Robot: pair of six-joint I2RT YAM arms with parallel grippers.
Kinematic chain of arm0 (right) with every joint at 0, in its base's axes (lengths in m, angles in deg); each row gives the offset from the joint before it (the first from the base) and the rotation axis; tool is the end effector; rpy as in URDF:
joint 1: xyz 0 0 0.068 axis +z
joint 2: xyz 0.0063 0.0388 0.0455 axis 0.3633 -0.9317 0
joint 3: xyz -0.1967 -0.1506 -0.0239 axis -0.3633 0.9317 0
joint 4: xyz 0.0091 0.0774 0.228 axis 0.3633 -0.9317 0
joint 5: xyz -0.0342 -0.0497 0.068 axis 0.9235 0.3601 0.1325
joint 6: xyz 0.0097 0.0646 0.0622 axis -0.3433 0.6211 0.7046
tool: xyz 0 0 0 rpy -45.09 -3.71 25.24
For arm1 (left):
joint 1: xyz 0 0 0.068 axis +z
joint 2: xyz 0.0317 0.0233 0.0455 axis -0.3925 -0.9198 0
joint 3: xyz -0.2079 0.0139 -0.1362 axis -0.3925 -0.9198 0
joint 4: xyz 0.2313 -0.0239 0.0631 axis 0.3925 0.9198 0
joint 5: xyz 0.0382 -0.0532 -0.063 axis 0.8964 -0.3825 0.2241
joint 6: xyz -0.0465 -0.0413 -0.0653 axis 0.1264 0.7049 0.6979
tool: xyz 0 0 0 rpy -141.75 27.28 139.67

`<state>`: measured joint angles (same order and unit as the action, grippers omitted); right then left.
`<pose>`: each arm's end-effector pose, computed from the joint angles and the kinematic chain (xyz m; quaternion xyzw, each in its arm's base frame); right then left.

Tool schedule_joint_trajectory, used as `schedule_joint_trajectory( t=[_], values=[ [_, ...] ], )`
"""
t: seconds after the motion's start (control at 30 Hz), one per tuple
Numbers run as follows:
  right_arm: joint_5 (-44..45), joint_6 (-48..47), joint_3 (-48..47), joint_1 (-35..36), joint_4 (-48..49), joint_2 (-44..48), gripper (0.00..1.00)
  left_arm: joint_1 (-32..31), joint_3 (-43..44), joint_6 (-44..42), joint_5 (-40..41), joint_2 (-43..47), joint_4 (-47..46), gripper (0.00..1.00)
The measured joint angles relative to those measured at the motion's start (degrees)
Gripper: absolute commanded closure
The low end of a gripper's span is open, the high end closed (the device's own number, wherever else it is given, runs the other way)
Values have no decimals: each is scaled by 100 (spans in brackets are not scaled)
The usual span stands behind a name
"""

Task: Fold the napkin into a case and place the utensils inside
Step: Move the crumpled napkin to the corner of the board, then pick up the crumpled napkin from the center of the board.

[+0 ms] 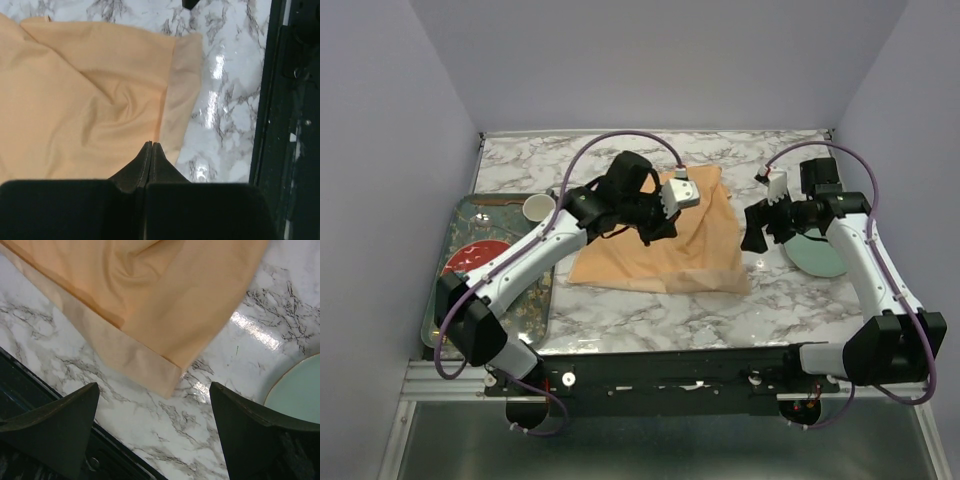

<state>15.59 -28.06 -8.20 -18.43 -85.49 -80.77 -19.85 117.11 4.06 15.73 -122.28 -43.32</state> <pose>0.2557 0.0520 0.2523 -0.2683 0.8989 0.1973 0.2847 0.2294 -0.2663 0.3044 0.5320 0.7020 -0.3090 0.3587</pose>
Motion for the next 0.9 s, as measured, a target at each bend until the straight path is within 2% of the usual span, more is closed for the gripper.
schedule_joint_trajectory(
  t=[0.07, 0.17, 0.2, 0.23, 0.33, 0.37, 0.53, 0.63, 0.8, 0.9],
  values=[
    [-22, -33, 7, 0, 2, -46, 0, 345, -229, -26, -459, 286, 118, 100],
    [-46, -74, 17, 0, 2, -133, 0, 1119, -533, -98, -708, 407, 352, 100],
    [-52, -74, 17, 0, 9, -197, 0, 1384, -678, -149, -706, 374, 415, 91],
    [-57, -70, 17, 0, 13, -293, 0, 1652, -839, -197, -686, 310, 498, 68],
    [-52, -31, 17, 0, 59, -608, 0, 1768, -1338, -295, -466, 225, 542, 43],
    [-48, 2, 17, 0, 87, -772, 2, 1694, -1423, -306, -435, 225, 546, 40],
    [-46, 52, 11, 0, 127, -1244, 14, 1169, -1628, -444, -160, 192, 492, 36],
    [-118, -103, 13, 0, 63, -1344, 20, 1182, -1674, -754, 70, 109, 518, 34],
    [-177, -533, 164, 0, -83, -1394, 32, 1331, -2238, -1338, 367, 103, 813, 33],
    [-146, -697, 319, 0, -140, -1602, 34, 1423, -2404, -1523, 483, 103, 992, 33]
  ],
)
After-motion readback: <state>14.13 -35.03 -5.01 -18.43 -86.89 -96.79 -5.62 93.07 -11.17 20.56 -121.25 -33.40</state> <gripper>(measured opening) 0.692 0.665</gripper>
